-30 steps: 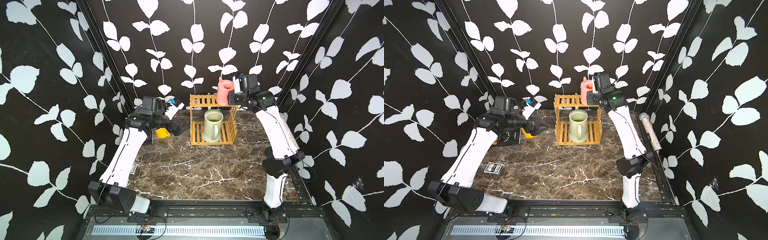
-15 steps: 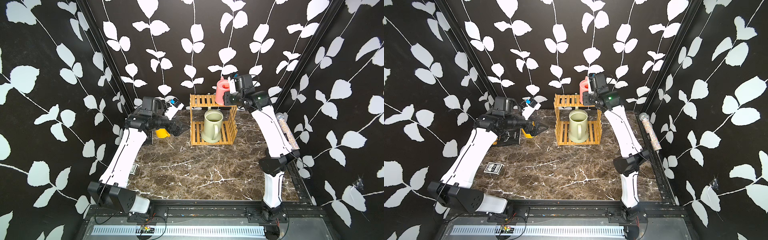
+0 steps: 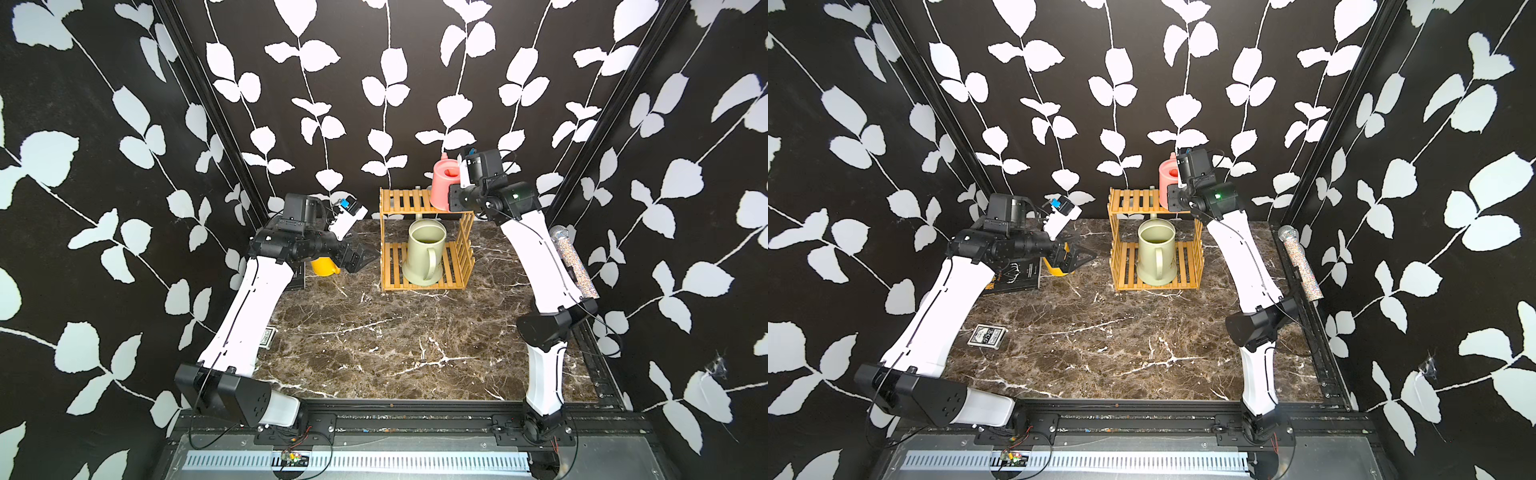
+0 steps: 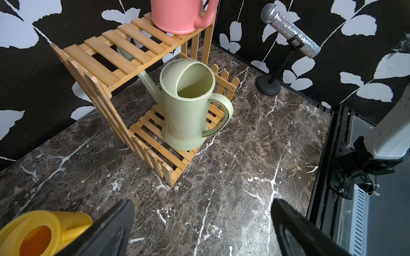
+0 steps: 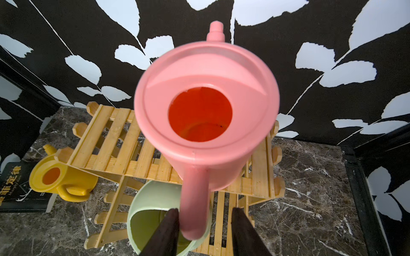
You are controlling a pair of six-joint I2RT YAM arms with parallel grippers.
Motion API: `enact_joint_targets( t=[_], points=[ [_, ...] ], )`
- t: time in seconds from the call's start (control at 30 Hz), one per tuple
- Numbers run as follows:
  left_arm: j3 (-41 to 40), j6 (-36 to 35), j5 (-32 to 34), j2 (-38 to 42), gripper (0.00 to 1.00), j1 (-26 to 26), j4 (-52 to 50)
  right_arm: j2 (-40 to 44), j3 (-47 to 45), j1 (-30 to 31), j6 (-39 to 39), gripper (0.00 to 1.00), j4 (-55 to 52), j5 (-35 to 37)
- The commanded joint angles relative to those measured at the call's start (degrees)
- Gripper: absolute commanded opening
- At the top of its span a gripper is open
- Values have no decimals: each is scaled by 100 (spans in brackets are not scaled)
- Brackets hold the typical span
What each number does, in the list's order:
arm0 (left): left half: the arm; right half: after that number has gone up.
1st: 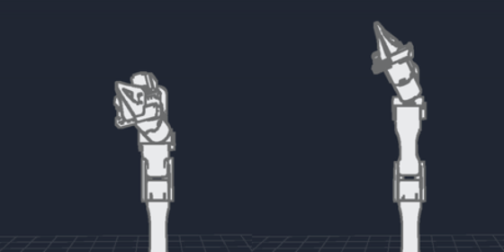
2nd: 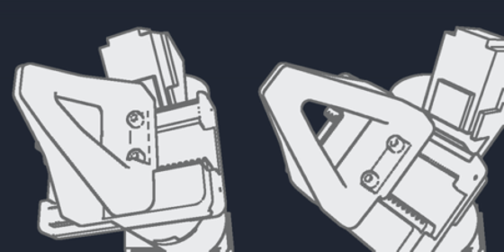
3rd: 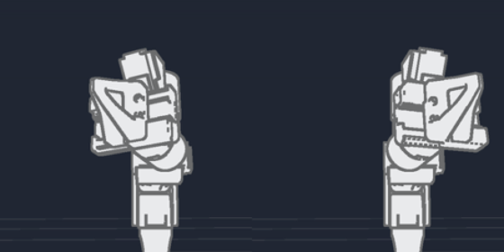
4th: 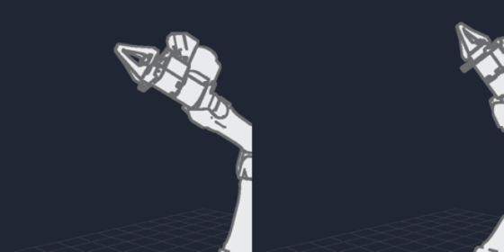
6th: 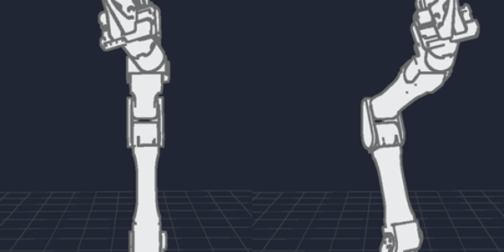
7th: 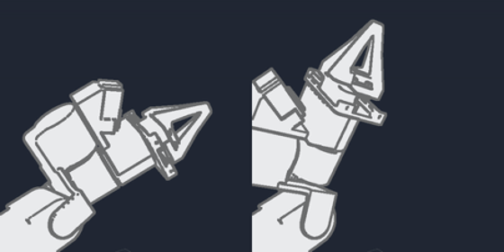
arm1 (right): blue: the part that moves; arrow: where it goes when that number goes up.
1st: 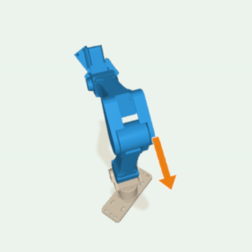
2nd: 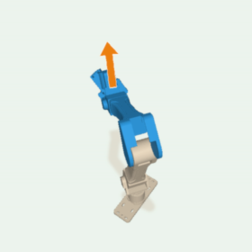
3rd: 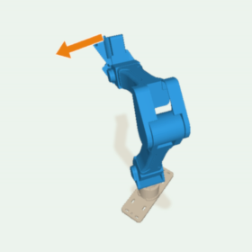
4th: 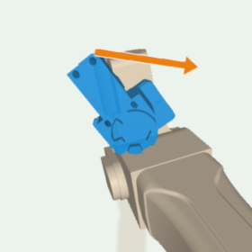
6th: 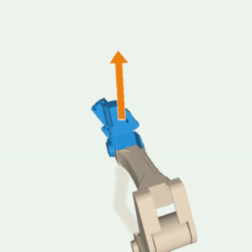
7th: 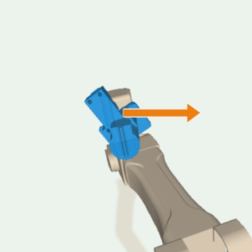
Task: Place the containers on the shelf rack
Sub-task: 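Place the container on the shelf.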
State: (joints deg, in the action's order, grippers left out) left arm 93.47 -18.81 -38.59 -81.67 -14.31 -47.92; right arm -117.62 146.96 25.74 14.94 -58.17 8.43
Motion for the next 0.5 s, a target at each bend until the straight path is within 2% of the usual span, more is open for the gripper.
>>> enact_joint_targets(
  t=[0.0,0.27,0.47],
  points=[
    [-79,70,-114,207,99,41,101,-63,148,-46,-40,38,-4,159],
    [-83,70,-113,208,99,42,108,-34,153,-53,-44,32,-10,115],
    [-83,70,-113,210,99,42,108,-24,158,-59,-52,31,-26,120]
  ],
)
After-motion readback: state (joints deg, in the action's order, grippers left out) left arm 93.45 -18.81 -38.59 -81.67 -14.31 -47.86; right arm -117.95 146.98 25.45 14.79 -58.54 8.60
